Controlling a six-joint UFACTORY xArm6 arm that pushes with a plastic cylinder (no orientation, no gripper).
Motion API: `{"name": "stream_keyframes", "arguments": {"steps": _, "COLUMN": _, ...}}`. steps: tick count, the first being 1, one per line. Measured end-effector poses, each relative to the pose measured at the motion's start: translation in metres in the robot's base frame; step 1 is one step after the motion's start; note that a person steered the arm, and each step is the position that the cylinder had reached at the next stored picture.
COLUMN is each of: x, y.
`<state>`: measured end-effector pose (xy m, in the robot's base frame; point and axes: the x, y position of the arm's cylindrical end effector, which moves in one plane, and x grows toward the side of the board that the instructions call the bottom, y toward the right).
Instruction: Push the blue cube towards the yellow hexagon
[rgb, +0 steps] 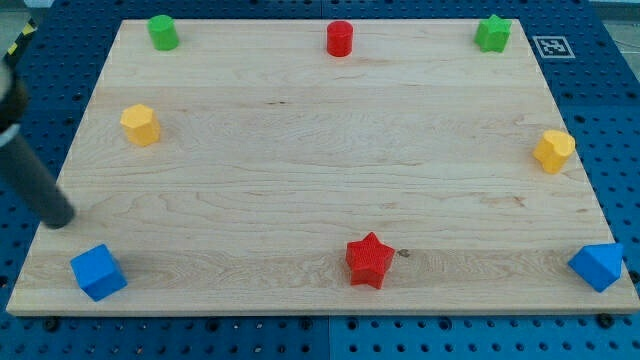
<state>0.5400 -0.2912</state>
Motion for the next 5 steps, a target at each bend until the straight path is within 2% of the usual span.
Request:
{"name": "stream_keyframes", "arguments": {"steps": 1, "x": 0.044, "y": -0.007}}
{"name": "stream_keyframes", "arguments": {"steps": 2, "x": 0.077, "y": 0.012}}
{"name": "stream_keyframes", "arguments": {"steps": 5, "x": 0.078, "y": 0.073}}
